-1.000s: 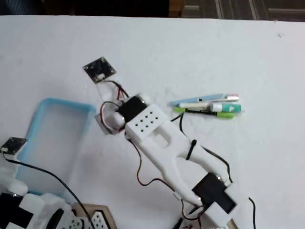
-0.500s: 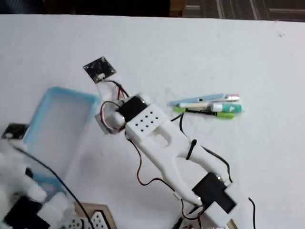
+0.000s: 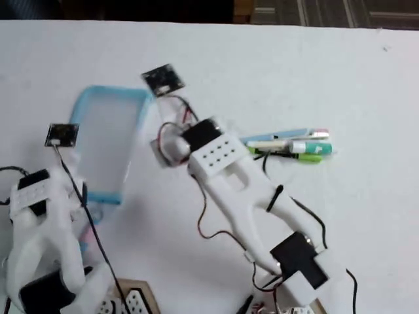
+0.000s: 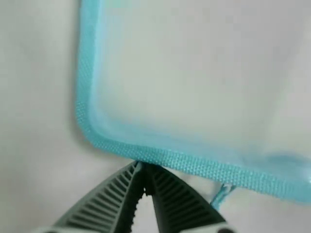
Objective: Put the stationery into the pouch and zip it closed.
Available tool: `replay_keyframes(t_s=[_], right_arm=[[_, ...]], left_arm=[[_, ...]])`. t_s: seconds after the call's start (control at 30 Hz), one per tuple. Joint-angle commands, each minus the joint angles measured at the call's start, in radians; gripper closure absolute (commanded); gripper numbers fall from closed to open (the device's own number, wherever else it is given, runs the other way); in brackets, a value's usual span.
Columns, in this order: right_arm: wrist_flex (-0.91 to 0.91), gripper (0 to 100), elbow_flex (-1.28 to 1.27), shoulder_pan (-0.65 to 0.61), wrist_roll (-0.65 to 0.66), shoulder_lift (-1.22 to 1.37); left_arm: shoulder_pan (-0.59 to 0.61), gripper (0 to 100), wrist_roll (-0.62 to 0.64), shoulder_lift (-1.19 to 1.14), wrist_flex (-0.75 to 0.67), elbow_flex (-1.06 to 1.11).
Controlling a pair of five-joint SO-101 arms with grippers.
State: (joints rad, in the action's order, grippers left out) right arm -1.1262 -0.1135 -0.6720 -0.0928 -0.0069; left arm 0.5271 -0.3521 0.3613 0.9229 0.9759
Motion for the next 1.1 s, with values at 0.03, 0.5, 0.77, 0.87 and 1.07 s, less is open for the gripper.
replay_keyframes(t_s=[0.03, 0.5, 0.77, 0.87, 1.07], right_arm=[[0.007, 98.1, 0.008, 0.047, -0.011, -0.016], [-0.133, 70.4, 0.014, -0.143, -0.121, -0.01], [-0.088, 68.0, 0.014, -0.443, -0.269, 0.024], [-0.048, 68.0, 0.017, -0.504, -0.275, 0.133], [-0.084, 68.0, 0.255, -0.588, -0.373, 0.38]], left_arm=[[-0.062, 98, 0.173, 0.036, -0.031, -0.121], [0.07, 97, 0.373, 0.041, 0.201, -0.443], [0.532, 98, 0.212, 0.038, 0.224, -0.551], [0.628, 97, 0.21, 0.038, 0.17, -0.548], [0.742, 97, 0.282, 0.036, 0.164, -0.549]])
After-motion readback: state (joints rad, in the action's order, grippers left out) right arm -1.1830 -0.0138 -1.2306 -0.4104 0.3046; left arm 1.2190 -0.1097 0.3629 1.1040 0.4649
